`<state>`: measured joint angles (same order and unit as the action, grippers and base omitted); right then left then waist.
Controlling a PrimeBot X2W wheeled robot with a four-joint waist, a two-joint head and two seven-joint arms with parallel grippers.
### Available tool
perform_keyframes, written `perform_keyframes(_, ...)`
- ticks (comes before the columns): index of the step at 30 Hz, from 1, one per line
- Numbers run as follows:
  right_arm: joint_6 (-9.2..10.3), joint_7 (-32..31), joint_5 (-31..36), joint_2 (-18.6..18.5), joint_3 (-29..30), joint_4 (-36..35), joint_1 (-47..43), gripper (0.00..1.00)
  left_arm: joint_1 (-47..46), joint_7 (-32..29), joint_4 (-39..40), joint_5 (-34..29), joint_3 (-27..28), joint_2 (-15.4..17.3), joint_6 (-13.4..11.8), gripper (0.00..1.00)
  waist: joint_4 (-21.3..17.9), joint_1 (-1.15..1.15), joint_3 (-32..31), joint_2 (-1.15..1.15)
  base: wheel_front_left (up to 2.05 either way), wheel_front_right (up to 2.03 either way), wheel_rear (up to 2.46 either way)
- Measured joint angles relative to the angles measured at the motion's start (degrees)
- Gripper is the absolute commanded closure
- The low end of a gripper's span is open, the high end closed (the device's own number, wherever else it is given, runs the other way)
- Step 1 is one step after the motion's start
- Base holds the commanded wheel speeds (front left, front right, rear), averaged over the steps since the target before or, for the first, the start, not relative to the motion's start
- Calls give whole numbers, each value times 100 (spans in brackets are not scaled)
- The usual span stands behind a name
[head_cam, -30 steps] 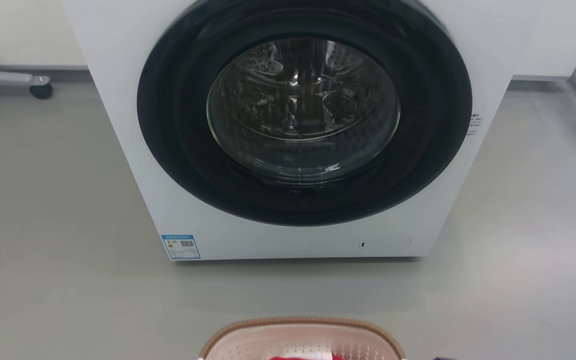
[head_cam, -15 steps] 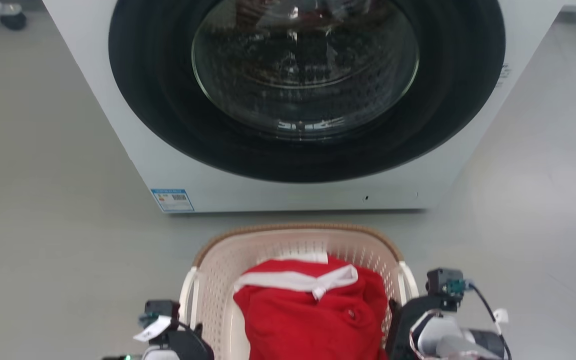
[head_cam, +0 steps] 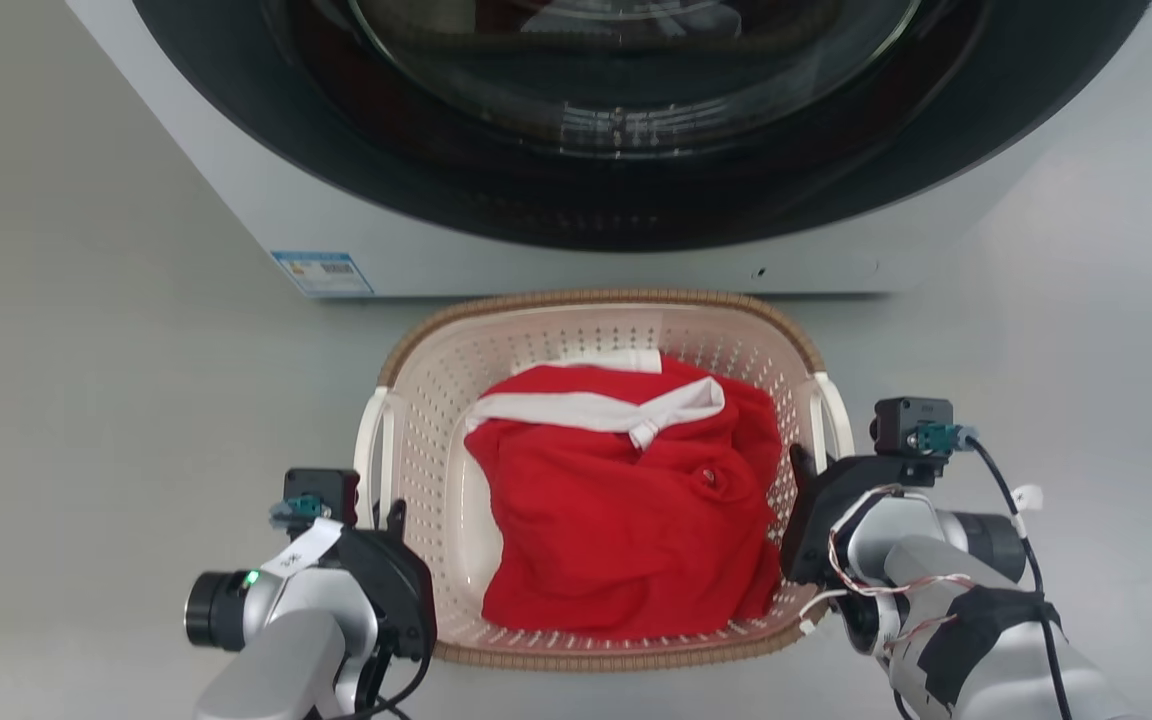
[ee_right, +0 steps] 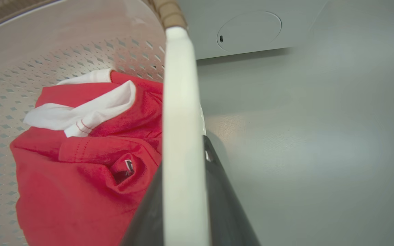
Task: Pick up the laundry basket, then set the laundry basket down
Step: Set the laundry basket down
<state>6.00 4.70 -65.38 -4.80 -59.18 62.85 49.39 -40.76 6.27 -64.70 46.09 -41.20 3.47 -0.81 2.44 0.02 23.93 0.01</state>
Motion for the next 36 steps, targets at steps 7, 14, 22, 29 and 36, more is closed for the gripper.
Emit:
perform_keyframes(7,-47,127,52,-13,36,94,352,100,-415,62,12,-64,0,-3,-27,100,55,0,588,0,0,0,0)
perform_keyframes(14,-73,229,126,-21,60,171,774,100,-853,118,13,-90,16,3,-70,100,97,0,1181,0,0,0,0)
perform_keyframes(22,-97,316,199,-66,87,245,1300,100,-1334,216,35,-132,56,5,-80,100,136,-1,1862,0,0,0,0)
perform_keyframes(29,-116,448,283,-80,108,296,1727,100,-1745,314,42,-169,125,22,-114,100,167,-1,2453,0,0,0,0)
perform_keyframes(36,-199,556,308,-75,108,404,1830,100,-1915,417,5,-192,133,15,-111,100,204,-1,2890,0,0,0,0)
